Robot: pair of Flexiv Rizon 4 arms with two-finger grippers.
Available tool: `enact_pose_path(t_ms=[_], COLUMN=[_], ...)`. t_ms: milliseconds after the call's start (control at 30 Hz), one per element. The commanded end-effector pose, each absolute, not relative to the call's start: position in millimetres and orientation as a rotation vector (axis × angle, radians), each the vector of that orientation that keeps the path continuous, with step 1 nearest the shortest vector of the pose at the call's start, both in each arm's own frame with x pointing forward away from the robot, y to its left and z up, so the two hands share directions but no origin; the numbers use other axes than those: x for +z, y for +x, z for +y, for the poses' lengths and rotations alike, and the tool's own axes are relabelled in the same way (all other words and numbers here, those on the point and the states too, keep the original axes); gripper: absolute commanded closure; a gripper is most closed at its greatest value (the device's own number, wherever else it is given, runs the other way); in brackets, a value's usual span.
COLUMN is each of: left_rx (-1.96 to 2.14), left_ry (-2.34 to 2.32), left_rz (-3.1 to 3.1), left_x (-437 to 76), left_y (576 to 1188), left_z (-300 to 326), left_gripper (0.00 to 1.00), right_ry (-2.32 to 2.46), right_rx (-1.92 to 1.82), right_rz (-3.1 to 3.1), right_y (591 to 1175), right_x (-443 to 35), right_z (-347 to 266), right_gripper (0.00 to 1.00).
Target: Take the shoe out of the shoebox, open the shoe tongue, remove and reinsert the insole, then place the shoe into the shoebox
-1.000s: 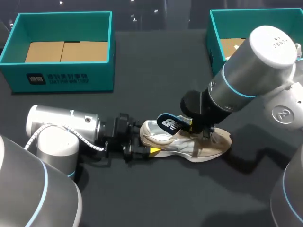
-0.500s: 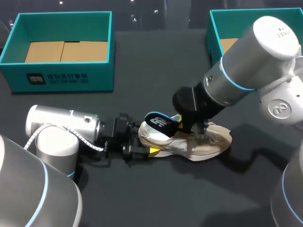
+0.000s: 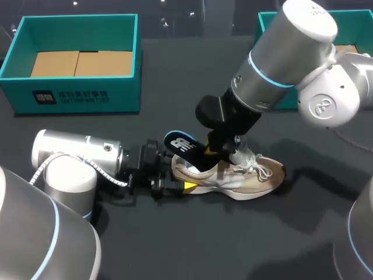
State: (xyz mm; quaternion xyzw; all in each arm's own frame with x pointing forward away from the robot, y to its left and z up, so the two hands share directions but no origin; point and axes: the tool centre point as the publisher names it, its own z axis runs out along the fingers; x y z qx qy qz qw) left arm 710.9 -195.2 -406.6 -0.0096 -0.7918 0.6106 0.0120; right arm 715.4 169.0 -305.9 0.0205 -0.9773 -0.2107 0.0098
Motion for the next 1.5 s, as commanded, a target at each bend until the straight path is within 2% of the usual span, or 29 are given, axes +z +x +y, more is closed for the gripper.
enact_pose_path(t_ms=[33,67,100,167,367,467,633,900,1033,1200,1300,1500], left_rx=[1.904,1.904,1.904,1.904,1.904,1.904,1.904,1.904,1.904,1.904,1.904,1.904], left_ry=[-0.028,-0.028,-0.028,-0.028,-0.028,-0.028,-0.028,-0.028,-0.028,-0.028,-0.028,-0.028], left_rz=[-2.47,-2.47,-2.47,-2.47,-2.47,-2.47,-2.47,-2.47,-2.47,-2.47,-2.47,-2.47], left_x=[-406.1,-406.1,-406.1,-406.1,-406.1,-406.1,-406.1,-406.1,-406.1,-406.1,-406.1,-406.1], left_y=[710.6,710.6,710.6,710.6,710.6,710.6,710.6,710.6,710.6,710.6,710.6,710.6], left_z=[-195.9,-195.9,-195.9,-195.9,-195.9,-195.9,-195.9,-195.9,-195.9,-195.9,-195.9,-195.9], left_gripper=[1.0,1.0,1.0,1.0,1.0,1.0,1.0,1.0,1.0,1.0,1.0,1.0], right_ry=[0.031,0.019,0.012,-0.011,-0.028,-0.038,-0.082,-0.232,-0.283,-0.301,-0.302,-0.312], right_rx=[-0.69,-0.698,-0.704,-0.721,-0.809,-0.836,-0.897,-0.926,-0.947,-0.972,-0.979,-0.998], right_rz=[-3.006,-2.995,-2.987,-2.965,-2.857,-2.811,-2.737,-2.663,-2.641,-2.631,-2.632,-2.622], right_y=[720.4,720.5,720.8,721.2,723.1,723.6,722.4,713.4,708.8,707.6,708.2,708.5], right_x=[-311.9,-311.8,-311.7,-311.3,-312.2,-311.5,-310.3,-310.3,-309.8,-307.9,-306.2,-308.7], right_z=[169.0,168.4,167.9,167.2,165.9,167.6,173.0,181.2,183.7,188.0,192.3,196.1], right_gripper=[0.88,0.83,0.69,0.6,0.51,0.36,0.27,0.43,0.45,0.43,0.49,0.49])
